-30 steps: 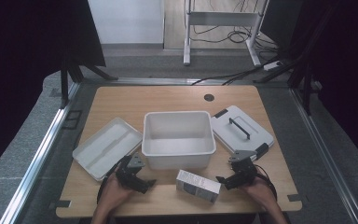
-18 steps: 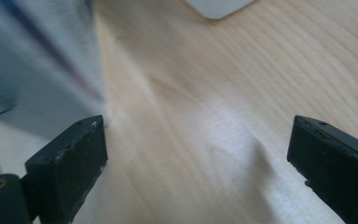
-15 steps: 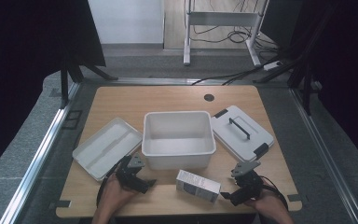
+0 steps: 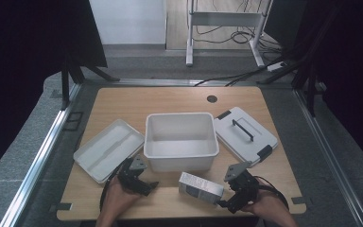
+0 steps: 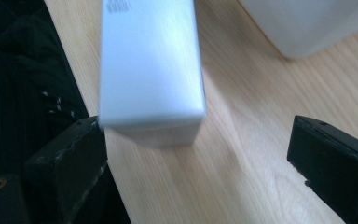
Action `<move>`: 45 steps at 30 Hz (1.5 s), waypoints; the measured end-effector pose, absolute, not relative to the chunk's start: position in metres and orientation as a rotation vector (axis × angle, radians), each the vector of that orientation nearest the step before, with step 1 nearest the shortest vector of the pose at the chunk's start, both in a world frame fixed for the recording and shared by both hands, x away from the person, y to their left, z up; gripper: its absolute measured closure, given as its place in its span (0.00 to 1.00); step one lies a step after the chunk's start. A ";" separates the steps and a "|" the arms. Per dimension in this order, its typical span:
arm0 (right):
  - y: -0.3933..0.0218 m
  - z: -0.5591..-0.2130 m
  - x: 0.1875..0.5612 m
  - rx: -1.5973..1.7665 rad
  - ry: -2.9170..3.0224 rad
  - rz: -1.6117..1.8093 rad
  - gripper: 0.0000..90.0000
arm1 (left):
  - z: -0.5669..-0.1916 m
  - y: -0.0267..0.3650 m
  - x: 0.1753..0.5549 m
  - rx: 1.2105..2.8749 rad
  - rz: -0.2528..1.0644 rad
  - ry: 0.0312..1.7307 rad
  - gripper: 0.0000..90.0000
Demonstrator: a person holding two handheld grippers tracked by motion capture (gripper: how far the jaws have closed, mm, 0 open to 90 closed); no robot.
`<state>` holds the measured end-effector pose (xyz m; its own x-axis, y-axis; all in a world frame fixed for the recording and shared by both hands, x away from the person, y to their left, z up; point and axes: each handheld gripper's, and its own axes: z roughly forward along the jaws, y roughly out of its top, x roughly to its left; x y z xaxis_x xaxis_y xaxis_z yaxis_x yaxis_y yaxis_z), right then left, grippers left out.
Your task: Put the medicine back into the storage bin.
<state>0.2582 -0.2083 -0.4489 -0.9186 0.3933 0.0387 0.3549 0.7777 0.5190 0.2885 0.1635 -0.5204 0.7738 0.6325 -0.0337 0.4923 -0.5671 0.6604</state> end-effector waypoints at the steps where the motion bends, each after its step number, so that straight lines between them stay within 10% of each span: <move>1: -0.204 -0.447 0.259 0.600 2.900 0.812 0.07 | -0.520 0.163 0.289 2.290 0.270 0.834 0.00; 13: -0.147 -0.446 0.272 0.471 2.994 0.657 0.20 | -0.520 0.163 0.289 2.290 0.270 0.834 0.00; 24: -0.124 -0.451 0.276 0.405 3.054 0.474 0.60 | -0.520 0.164 0.289 2.290 0.270 0.834 0.00; 45: -0.121 -0.391 0.283 0.346 3.105 0.508 0.61 | -0.520 0.163 0.289 2.290 0.269 0.835 0.00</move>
<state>0.2828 -0.1207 -0.3908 -0.9758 0.2109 0.0581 0.2184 0.9245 0.3123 0.2885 0.1635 -0.5204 0.7733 0.6330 -0.0352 0.4935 -0.5662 0.6602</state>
